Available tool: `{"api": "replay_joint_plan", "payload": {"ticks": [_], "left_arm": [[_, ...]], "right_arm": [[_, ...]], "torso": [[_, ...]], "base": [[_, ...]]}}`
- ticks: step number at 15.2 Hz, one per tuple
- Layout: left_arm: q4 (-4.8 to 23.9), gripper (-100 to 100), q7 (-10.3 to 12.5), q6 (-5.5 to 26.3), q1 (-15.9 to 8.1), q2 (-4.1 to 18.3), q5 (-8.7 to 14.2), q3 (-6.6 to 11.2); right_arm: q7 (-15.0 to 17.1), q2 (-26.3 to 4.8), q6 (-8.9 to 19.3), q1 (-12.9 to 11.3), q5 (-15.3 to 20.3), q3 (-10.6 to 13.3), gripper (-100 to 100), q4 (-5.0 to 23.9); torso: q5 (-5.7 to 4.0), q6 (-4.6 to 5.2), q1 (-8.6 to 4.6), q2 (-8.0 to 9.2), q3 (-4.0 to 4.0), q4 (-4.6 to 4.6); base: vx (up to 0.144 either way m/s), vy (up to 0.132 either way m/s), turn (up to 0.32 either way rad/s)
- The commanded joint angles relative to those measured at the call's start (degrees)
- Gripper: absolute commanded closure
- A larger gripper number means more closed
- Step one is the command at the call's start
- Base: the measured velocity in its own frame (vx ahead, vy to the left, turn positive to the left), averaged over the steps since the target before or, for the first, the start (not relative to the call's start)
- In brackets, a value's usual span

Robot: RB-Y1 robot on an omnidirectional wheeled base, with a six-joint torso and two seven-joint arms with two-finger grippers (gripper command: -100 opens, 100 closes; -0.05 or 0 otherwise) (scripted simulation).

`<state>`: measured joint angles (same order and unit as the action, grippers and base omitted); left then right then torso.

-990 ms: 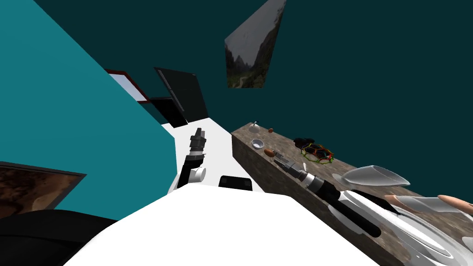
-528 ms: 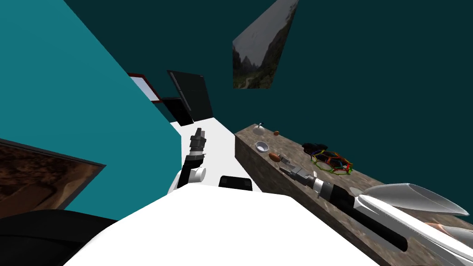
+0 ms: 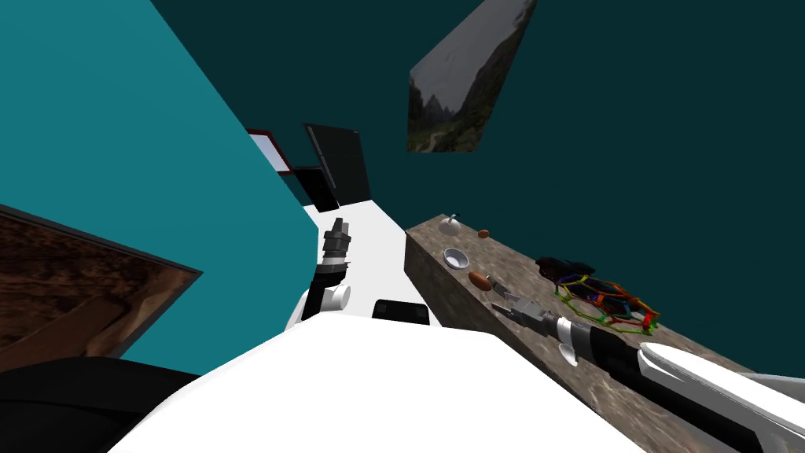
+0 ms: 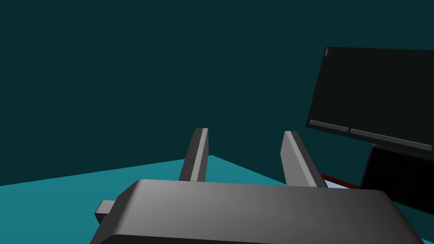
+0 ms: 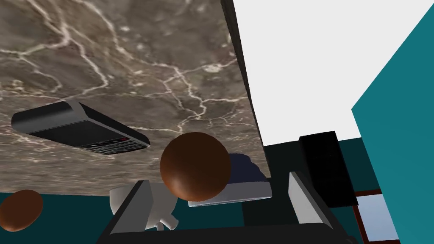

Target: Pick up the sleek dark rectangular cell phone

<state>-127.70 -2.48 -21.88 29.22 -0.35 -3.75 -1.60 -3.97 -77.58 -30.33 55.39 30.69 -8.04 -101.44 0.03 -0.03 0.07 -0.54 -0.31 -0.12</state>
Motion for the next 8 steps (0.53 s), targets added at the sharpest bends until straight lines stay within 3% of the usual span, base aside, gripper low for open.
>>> {"api": "replay_joint_plan", "payload": {"ticks": [1,2,3,4,7,8], "left_arm": [[0.0,0,0.0,0.0,0.0,0.0,0.0,0.0],[0.0,0,0.0,0.0,0.0,0.0,0.0,0.0],[0.0,0,0.0,0.0,0.0,0.0,0.0,0.0],[0.0,0,0.0,0.0,0.0,0.0,0.0,0.0],[0.0,0,0.0,0.0,0.0,0.0,0.0,0.0],[0.0,0,0.0,0.0,0.0,0.0,0.0,0.0]], "right_arm": [[0.04,-2.86,0.47,1.92,2.27,0.28,-100,2.65],[0.04,-3.47,0.47,1.92,2.27,0.28,-100,2.65],[-0.01,-5.33,0.71,4.0,3.84,-0.01,-100,4.18],[-0.01,-5.47,0.71,4.0,3.84,-0.01,-100,4.18],[-0.04,-8.92,1.16,8.11,6.87,-0.58,-100,7.04],[-0.04,-8.92,1.16,8.11,6.87,-0.58,-100,7.04]], "torso": [[0.0,0.0,0.0,0.0,0.0,0.0],[0.0,-0.02,0.0,-0.03,-0.02,-0.01],[-0.01,0.0,0.0,-0.04,-0.02,-0.01],[0.0,-0.01,0.01,-0.06,-0.04,-0.02],[0.01,0.0,0.08,-0.06,-0.04,-0.02],[0.01,-0.01,0.12,-0.11,-0.06,-0.02]], "base": [[0.106,0.017,0.169],[0.105,0.016,0.15],[0.114,0.025,0.162],[0.109,0.021,0.124],[0.116,0.036,0.148],[0.129,0.037,0.119]]}}
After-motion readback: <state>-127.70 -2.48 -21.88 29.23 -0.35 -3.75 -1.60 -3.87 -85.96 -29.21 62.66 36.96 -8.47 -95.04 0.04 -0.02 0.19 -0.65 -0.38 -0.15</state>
